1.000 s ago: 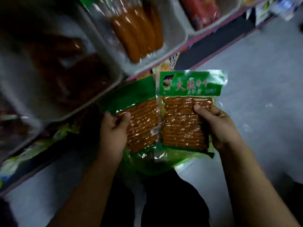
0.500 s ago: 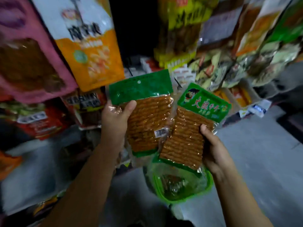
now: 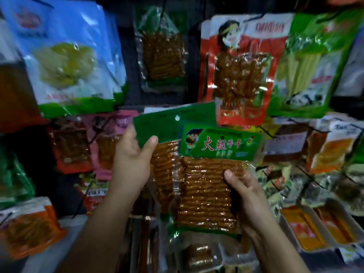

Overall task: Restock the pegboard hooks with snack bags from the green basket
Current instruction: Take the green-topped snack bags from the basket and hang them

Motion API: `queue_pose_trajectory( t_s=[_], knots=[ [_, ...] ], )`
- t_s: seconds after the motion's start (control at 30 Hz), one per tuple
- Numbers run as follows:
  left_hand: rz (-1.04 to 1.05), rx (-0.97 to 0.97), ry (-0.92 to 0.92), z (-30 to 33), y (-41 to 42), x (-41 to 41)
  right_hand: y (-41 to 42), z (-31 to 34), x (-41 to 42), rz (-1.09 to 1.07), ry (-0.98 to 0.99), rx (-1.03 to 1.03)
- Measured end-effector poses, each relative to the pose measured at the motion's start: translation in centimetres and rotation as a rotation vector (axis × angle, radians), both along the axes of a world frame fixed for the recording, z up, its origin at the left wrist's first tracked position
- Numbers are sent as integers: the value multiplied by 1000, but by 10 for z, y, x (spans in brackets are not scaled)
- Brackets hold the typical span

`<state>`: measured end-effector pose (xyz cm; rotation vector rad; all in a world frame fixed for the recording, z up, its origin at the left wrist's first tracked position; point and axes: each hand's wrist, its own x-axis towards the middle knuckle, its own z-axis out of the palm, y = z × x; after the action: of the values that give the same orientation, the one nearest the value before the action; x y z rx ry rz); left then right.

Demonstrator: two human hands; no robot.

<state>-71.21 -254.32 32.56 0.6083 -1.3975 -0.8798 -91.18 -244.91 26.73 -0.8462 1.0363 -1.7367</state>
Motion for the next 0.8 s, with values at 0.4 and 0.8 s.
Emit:
queue_pose_trajectory(
  t_s=[0.4,0.8],
  knots=[
    [618,-283,-310,85,-32,4,-50,120,-22,59,172,-243],
    [347,-291,-253,150,-67,17,-116,156,13,51,366,-371]
  ],
)
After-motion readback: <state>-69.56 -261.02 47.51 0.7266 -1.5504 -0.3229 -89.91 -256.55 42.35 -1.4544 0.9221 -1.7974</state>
